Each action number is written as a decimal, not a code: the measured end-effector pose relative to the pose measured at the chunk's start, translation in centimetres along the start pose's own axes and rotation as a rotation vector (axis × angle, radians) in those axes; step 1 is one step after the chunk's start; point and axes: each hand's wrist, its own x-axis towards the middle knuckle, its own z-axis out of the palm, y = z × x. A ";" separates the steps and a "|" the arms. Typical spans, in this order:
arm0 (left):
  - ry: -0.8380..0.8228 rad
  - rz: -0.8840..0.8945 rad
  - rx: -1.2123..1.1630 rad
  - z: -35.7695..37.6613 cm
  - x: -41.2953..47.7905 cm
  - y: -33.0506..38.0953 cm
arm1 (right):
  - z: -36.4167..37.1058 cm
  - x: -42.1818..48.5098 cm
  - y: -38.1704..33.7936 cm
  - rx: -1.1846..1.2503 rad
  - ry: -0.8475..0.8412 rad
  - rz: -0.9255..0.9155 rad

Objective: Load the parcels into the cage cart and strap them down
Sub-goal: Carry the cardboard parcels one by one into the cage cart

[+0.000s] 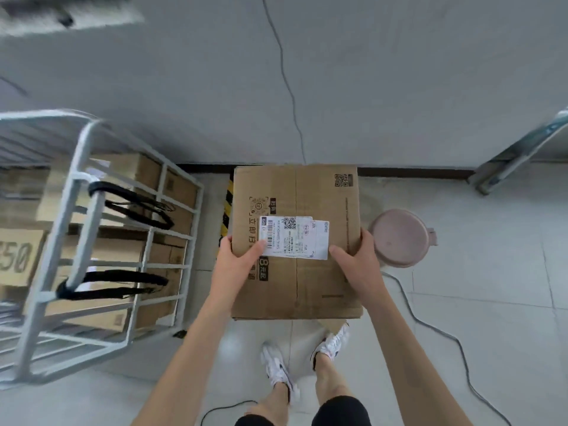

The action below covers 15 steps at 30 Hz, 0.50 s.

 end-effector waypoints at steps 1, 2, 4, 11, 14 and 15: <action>0.031 0.014 -0.025 -1.8 -1.2 0.5 | 0.6 -1.2 -1.7 -0.021 -0.016 -0.023; 0.062 0.029 -0.049 -3.7 -2.4 1.0 | 1.4 -2.6 -3.2 -0.043 -0.033 -0.052; 0.119 0.070 -0.097 -7.5 -4.2 2.1 | 3.3 -5.1 -6.1 -0.086 -0.055 -0.139; 0.303 0.162 -0.221 -22.1 -10.8 0.8 | 13.7 -14.7 -12.0 -0.146 -0.174 -0.301; 0.396 0.179 -0.281 -29.3 -14.3 -2.4 | 19.9 -20.0 -13.1 -0.140 -0.252 -0.400; 0.423 0.188 -0.291 -31.6 -15.3 -3.7 | 21.9 -21.8 -13.2 -0.134 -0.271 -0.422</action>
